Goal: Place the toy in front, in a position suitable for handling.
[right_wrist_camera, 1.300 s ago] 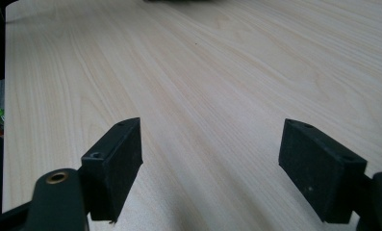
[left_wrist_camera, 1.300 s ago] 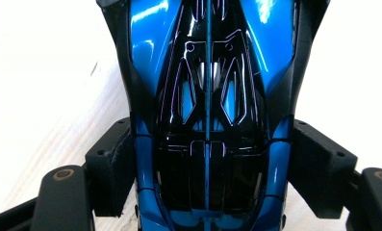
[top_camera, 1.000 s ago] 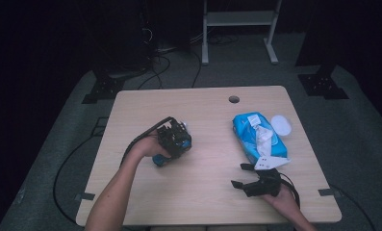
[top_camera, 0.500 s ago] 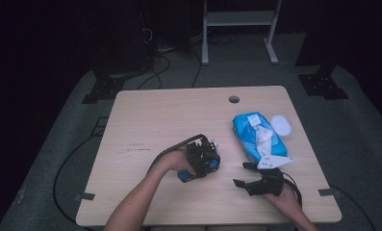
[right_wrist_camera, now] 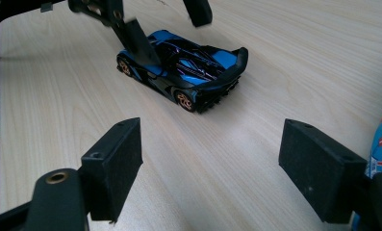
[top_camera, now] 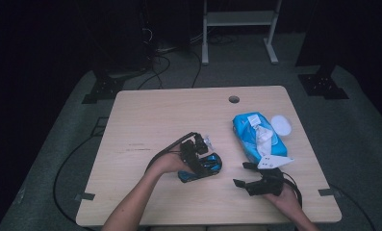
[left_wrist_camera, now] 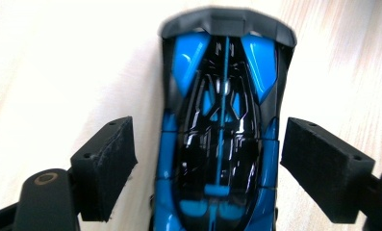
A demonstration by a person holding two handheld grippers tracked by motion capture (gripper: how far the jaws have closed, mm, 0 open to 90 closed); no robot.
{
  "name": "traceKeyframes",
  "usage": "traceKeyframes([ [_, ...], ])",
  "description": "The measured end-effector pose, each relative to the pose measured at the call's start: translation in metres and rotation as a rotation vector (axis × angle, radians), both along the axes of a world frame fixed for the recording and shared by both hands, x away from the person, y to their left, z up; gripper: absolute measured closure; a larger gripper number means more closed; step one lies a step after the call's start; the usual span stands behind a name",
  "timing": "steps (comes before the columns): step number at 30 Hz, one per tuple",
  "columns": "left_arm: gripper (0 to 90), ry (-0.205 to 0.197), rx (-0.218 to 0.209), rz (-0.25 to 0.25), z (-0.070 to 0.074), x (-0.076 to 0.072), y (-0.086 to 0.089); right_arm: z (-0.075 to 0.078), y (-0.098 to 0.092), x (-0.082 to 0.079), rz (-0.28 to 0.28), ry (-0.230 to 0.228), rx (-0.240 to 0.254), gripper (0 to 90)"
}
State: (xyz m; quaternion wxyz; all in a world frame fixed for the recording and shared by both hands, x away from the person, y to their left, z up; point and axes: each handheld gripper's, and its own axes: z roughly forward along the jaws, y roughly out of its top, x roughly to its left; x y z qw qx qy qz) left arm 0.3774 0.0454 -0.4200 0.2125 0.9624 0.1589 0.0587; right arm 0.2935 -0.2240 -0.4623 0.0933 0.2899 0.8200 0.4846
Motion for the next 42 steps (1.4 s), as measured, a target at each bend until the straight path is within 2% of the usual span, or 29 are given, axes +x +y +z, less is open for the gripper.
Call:
traceKeyframes([
  [3, 15.6, -0.021, -0.053, 0.040, 0.000, -0.004, 0.016, 0.000, 0.000, 0.000, 0.002, -0.006, -0.002, 22.2],
  [5, 15.5, -0.011, -0.096, 0.060, 0.000, -0.006, 0.026, 0.000, 0.001, -0.001, 0.002, -0.005, -0.005, 22.2],
  [6, 14.4, 0.007, -0.149, 0.087, -0.001, -0.007, 0.034, 0.000, 0.001, -0.001, 0.003, -0.004, -0.006, 22.2],
  [7, 13.9, 0.014, -0.175, 0.098, -0.001, -0.008, 0.040, 0.000, 0.001, -0.001, 0.002, -0.004, -0.005, 22.2],
  [8, 13.8, 0.003, -0.196, 0.109, -0.001, -0.010, 0.045, 0.000, 0.001, 0.000, 0.002, -0.005, -0.006, 22.2],
  [10, 13.1, -0.014, -0.280, 0.141, -0.001, -0.013, 0.058, 0.000, 0.001, 0.000, 0.000, -0.006, -0.006, 22.2],
  [12, 12.9, -0.039, -0.333, 0.169, -0.004, -0.017, 0.067, -0.001, 0.001, 0.000, -0.003, -0.006, -0.003, 22.2],
  [15, 10.5, -0.081, -0.372, 0.194, -0.010, -0.023, 0.079, -0.001, 0.000, 0.000, -0.005, -0.001, 0.001, 22.2],
  [18, 10.0, -0.087, -0.434, 0.223, -0.018, -0.026, 0.090, -0.001, 0.000, 0.000, -0.009, 0.001, 0.001, 22.1],
  [22, 9.7, -0.144, -0.483, 0.250, -0.028, -0.032, 0.102, -0.001, -0.001, 0.001, -0.026, 0.004, 0.005, 22.1],
  [24, 9.4, -0.164, -0.486, 0.255, -0.029, -0.034, 0.105, 0.001, -0.001, 0.001, -0.032, 0.000, 0.002, 22.1],
  [28, 8.3, -0.177, -0.510, 0.260, -0.033, -0.037, 0.108, 0.008, -0.003, 0.000, -0.045, -0.008, 0.001, 22.1],
  [31, 8.3, -0.198, -0.523, 0.245, -0.035, -0.039, 0.110, 0.017, -0.008, -0.001, -0.070, -0.018, 0.024, 19.9],
  [34, 8.4, -0.194, -0.560, 0.231, -0.033, -0.038, 0.114, 0.026, -0.014, 0.001, -0.096, -0.036, 0.035, 19.6],
  [36, 8.3, -0.211, -0.595, 0.247, -0.033, -0.039, 0.117, 0.033, -0.019, 0.004, -0.117, -0.048, 0.036, 19.6],
  [39, 8.0, -0.239, -0.598, 0.283, -0.032, -0.040, 0.120, 0.047, -0.026, 0.008, -0.146, -0.073, 0.044, 19.6],
  [42, 7.9, -0.248, -0.636, 0.314, -0.030, -0.040, 0.124, 0.063, -0.033, 0.015, -0.171, -0.088, 0.052, 19.6],
])
